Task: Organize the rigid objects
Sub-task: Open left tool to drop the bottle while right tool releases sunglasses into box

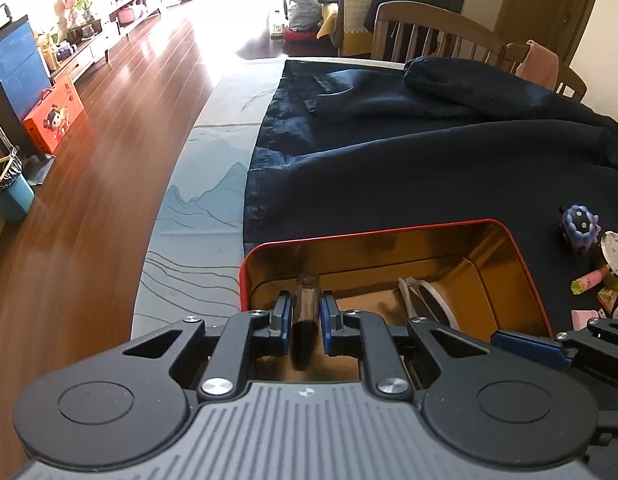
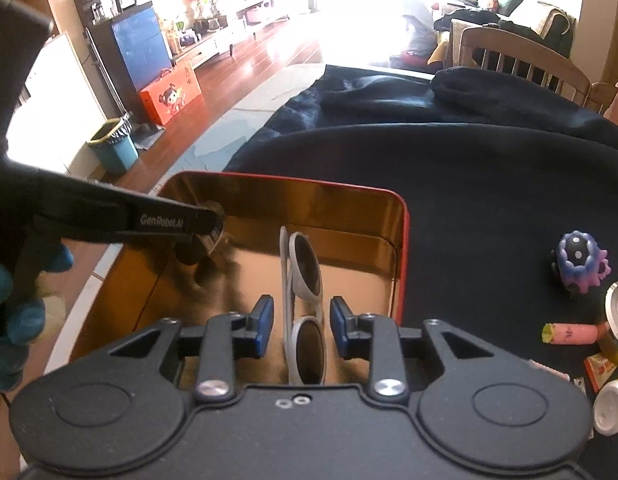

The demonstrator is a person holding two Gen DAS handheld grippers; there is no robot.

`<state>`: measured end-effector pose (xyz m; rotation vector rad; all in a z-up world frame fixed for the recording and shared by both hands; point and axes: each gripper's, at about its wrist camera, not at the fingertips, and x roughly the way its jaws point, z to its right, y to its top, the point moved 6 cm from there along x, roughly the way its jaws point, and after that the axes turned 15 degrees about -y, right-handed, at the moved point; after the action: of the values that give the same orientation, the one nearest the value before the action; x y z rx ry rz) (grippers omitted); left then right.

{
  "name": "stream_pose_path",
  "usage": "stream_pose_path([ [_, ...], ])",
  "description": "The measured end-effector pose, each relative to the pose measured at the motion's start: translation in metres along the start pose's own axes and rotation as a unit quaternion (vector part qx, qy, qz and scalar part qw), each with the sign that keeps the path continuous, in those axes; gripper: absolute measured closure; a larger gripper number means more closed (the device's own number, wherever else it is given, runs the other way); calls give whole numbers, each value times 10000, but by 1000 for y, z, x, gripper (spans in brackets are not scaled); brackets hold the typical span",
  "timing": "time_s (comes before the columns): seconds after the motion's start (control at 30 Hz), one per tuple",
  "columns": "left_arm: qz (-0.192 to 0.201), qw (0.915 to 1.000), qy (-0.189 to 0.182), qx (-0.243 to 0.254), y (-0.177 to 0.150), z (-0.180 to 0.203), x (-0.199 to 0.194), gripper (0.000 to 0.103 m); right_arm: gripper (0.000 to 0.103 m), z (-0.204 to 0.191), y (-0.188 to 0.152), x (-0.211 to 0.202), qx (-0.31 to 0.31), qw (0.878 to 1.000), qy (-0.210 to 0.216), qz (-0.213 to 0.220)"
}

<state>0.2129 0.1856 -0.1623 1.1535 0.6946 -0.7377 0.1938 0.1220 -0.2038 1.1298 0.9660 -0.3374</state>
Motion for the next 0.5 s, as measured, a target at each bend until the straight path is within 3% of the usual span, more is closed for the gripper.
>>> stream_pose_path([
  [0.23, 150, 9999, -74, 21, -6, 10, -16, 84, 68, 10, 1, -16, 107, 9998, -27, 152],
  [0.3, 239, 9997, -86, 54, -7, 15, -23, 78, 54, 12, 0, -20, 172, 9996, -18, 206],
  [0.4, 365, 9991, -217, 81, -10, 23, -34, 60, 46, 16, 0, -29, 261, 9992, 1, 307],
  [0.43, 408, 9989, -204, 86, -11, 25, -38, 46, 46, 17, 0, -31, 273, 9991, -12, 332],
  [0.47, 479, 9987, -164, 95, -11, 27, -42, 39, 45, 18, -1, -33, 289, 9990, -20, 353],
  [0.5, 557, 9982, -161, 122, -12, 30, -47, 39, 44, 20, -2, -36, 313, 9988, -19, 379],
])
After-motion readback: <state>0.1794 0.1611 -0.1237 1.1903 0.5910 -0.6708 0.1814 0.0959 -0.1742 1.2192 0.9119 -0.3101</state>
